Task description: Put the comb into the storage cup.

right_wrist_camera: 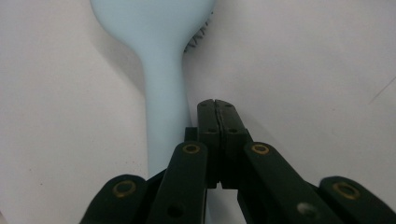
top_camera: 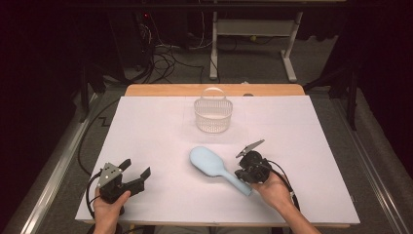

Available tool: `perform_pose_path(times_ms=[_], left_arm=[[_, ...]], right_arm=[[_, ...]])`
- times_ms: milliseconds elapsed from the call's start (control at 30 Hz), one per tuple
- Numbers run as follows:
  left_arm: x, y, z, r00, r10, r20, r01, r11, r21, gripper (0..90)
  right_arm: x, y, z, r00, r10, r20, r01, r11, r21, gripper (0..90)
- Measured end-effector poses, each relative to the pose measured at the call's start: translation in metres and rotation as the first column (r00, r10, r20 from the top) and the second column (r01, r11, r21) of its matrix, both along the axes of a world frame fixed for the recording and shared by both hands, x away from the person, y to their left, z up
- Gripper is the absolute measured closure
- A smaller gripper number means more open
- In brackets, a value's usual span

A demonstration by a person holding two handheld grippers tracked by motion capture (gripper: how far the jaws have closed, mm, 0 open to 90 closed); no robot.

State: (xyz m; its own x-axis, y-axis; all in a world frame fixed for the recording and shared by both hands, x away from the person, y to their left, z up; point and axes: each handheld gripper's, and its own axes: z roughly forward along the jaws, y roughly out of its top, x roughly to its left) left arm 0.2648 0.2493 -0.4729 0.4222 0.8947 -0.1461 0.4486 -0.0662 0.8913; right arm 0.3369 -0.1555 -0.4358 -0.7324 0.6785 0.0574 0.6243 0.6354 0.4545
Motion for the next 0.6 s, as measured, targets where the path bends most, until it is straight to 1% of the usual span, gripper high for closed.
perform_pose_path(times_ms=[133, 167, 267, 300, 333, 367, 400, 467, 533, 567, 600], left_arm=[[0.000, -0.001, 0.000, 1.0000, -0.005, -0.002, 0.005, 1.0000, 0.000, 19.7], [0.000, -0.001, 0.000, 1.0000, -0.006, -0.002, 0.006, 1.0000, 0.001, 19.7], [0.000, -0.001, 0.000, 1.0000, -0.007, -0.001, 0.007, 1.0000, 0.001, 19.7], [0.000, -0.001, 0.000, 1.0000, -0.007, -0.001, 0.007, 1.0000, 0.001, 19.7], [0.000, -0.001, 0.000, 1.0000, -0.008, -0.001, 0.008, 1.0000, 0.001, 19.7], [0.000, -0.001, 0.000, 1.0000, -0.010, -0.001, 0.010, 1.0000, 0.001, 19.7], [0.001, -0.001, 0.000, 0.9999, -0.010, -0.001, 0.010, 0.9999, 0.004, 19.7], [0.001, -0.002, 0.000, 0.9999, -0.013, -0.004, 0.013, 0.9999, 0.007, 19.7], [0.002, -0.002, 0.000, 0.9998, -0.017, -0.003, 0.017, 0.9998, 0.008, 19.7], [0.002, -0.003, 0.000, 0.9998, -0.019, -0.003, 0.019, 0.9998, 0.009, 19.7], [0.002, -0.003, 0.000, 0.9998, -0.021, -0.004, 0.021, 0.9997, 0.011, 19.7]], right_arm=[[-0.003, -0.001, -0.001, 1.0000, 0.009, -0.003, -0.009, 1.000, 0.003, 90.0], [-0.004, 0.000, -0.001, 1.0000, 0.001, -0.007, -0.001, 1.000, 0.001, 90.0], [-0.007, 0.001, 0.000, 0.9999, 0.010, 0.000, -0.010, 1.000, 0.006, 90.0], [-0.010, 0.001, 0.000, 1.0000, 0.005, -0.001, -0.005, 1.000, 0.005, 90.0], [-0.011, 0.002, 0.000, 0.9999, 0.015, 0.004, -0.015, 1.000, 0.006, 90.0], [-0.013, 0.004, 0.001, 1.0000, 0.009, 0.000, -0.009, 1.000, 0.006, 90.0], [-0.014, 0.004, 0.000, 0.9997, 0.022, 0.006, -0.022, 1.000, 0.004, 90.0], [-0.015, 0.006, 0.000, 0.9996, 0.025, 0.012, -0.025, 1.000, 0.004, 90.0], [-0.016, 0.005, 0.000, 0.9997, 0.020, 0.017, -0.020, 1.000, 0.003, 88.0], [-0.017, 0.004, 0.001, 0.9999, 0.002, 0.015, -0.002, 1.000, 0.014, 85.5], [-0.017, 0.001, 0.001, 0.9997, 0.003, 0.023, -0.004, 1.000, 0.026, 83.2]])
